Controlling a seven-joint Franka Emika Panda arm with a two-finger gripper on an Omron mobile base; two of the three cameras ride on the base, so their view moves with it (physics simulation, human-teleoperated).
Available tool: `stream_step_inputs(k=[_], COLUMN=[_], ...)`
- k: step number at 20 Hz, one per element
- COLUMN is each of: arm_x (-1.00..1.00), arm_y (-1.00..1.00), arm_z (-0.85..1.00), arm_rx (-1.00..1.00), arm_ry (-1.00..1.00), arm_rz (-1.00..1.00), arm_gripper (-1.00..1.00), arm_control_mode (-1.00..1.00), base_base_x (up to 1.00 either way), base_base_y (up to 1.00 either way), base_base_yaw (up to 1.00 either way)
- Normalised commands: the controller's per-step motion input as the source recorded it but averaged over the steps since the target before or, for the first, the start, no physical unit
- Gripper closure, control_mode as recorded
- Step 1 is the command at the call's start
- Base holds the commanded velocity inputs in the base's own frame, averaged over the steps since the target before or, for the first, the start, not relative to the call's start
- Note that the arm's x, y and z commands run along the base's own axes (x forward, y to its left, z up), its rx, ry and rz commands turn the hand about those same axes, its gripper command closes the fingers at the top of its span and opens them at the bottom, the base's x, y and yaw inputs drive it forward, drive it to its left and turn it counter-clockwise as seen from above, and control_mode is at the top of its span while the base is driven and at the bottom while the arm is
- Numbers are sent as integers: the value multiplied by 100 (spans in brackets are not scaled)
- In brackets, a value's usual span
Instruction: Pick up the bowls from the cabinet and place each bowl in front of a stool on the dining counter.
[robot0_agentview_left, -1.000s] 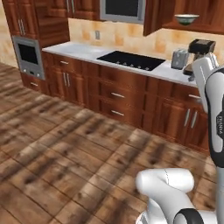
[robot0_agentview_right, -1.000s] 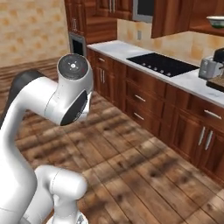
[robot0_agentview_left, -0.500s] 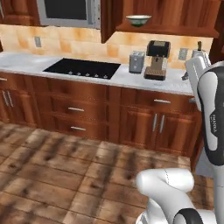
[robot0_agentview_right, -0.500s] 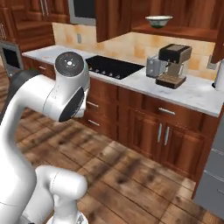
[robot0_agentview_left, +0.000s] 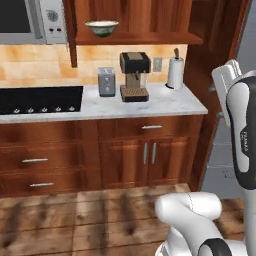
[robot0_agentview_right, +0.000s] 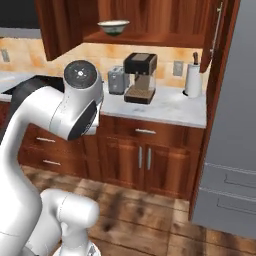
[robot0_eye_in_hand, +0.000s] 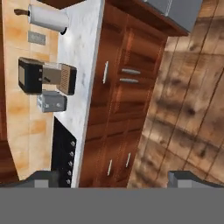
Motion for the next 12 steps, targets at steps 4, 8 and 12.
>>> stream_step_inputs(k=[4,8,12], arm_x=[0,0,0], arm_y=[0,0,0], arm_z=[0,0,0], arm_rx=[0,0,0], arm_ry=[0,0,0], arm_rz=[0,0,0], arm_gripper=[-100,-100,-100], arm_control_mode=[100,100,100], base_base_x=[74,52,71], base_base_y=[83,77,78], base_base_yaw=[-50,-23,-4])
